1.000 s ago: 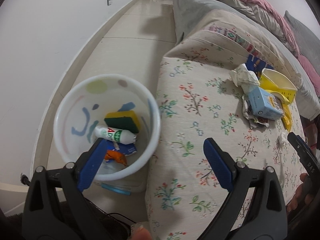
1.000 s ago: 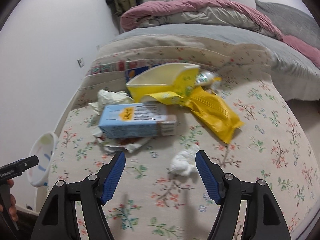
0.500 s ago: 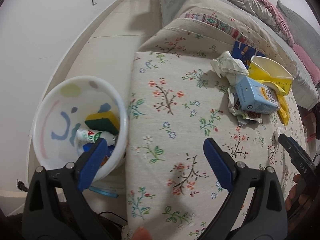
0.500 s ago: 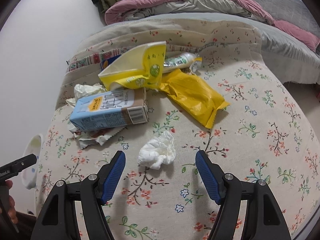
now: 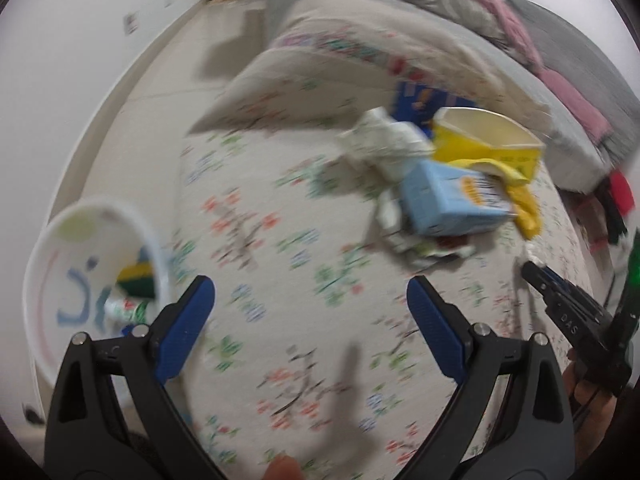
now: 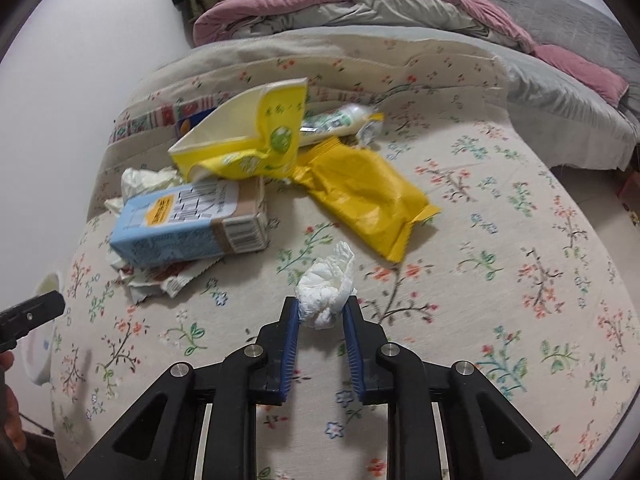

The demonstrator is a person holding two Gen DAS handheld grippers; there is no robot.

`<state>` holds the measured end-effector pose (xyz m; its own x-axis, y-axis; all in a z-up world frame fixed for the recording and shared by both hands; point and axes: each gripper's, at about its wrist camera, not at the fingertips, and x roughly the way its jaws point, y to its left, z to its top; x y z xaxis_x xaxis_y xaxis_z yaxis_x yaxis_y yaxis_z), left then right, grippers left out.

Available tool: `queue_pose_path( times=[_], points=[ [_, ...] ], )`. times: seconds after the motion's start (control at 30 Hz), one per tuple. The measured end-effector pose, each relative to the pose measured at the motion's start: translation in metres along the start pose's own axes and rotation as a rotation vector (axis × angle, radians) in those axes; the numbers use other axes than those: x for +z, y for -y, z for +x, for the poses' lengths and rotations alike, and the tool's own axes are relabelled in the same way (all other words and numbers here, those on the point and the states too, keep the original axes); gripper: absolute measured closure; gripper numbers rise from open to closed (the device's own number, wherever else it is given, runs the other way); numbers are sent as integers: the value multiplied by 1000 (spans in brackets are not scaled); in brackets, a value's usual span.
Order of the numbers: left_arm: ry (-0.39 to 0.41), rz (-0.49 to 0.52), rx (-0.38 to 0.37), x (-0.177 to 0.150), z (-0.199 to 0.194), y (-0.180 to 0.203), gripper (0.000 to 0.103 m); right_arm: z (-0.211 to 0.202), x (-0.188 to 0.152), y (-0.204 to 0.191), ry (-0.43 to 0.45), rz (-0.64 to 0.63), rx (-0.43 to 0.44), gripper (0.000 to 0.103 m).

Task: Collect trash
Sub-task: 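Grasp the white crumpled tissue with the right gripper while the left gripper grasps the light blue milk carton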

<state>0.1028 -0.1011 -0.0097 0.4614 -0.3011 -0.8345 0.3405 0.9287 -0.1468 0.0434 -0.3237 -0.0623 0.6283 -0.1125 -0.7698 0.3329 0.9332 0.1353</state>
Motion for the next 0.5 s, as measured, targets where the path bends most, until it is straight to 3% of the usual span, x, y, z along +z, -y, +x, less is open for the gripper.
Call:
queue_pose_path(
  times=[0.5],
  points=[
    [-21,449,-163,60,32,84,7,-21,3,38,26,89,-14,80]
  ],
)
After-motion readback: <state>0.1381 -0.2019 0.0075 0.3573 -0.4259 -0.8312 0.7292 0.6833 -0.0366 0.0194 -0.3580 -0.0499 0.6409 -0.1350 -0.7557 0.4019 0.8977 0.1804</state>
